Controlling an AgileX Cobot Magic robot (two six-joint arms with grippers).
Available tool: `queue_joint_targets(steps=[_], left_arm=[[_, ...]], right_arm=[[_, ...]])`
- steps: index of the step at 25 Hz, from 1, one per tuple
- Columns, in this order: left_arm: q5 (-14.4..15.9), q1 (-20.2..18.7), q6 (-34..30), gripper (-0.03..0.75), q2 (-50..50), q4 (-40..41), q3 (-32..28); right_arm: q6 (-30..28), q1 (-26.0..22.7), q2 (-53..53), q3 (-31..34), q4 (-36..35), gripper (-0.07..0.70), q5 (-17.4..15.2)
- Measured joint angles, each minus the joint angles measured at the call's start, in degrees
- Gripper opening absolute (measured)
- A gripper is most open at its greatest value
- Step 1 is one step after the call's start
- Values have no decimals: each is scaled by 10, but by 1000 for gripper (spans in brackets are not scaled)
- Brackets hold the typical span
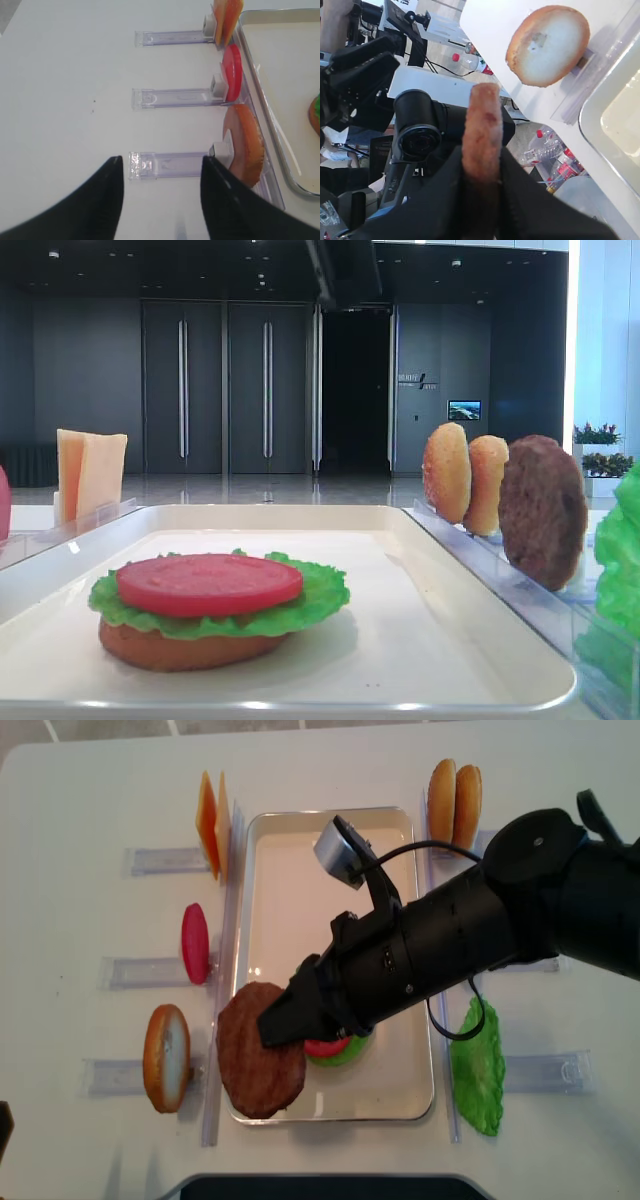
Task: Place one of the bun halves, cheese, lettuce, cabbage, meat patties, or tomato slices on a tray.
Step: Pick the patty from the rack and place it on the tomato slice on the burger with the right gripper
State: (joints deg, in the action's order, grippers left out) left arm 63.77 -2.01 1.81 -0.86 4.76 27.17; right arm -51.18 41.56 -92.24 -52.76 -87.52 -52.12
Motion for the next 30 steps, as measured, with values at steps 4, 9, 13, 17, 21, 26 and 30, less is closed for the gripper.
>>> queue_joint_targets(steps=[4,9,13,17,21,26,30], left_arm=[[0,0,0,380,0,0,0],[0,0,0,380,0,0,0],[0,0,0,380,0,0,0],[0,0,0,378,0,0,0],[0,0,0,364,0,0,0],[0,0,0,359,0,0,0],[0,0,0,358,0,0,0]], right_arm=[[-60,-3,-51,4,-57,142,-17],[-114,-35,-108,4,-118,142,-60],[-124,-65,-132,4,-120,142,-62],[-133,-78,-139,4,-104,142,-39],[-134,-80,-140,4,-71,142,0],[-134,-80,-141,4,-63,142,21],[-134,-80,-141,4,-55,142,44]])
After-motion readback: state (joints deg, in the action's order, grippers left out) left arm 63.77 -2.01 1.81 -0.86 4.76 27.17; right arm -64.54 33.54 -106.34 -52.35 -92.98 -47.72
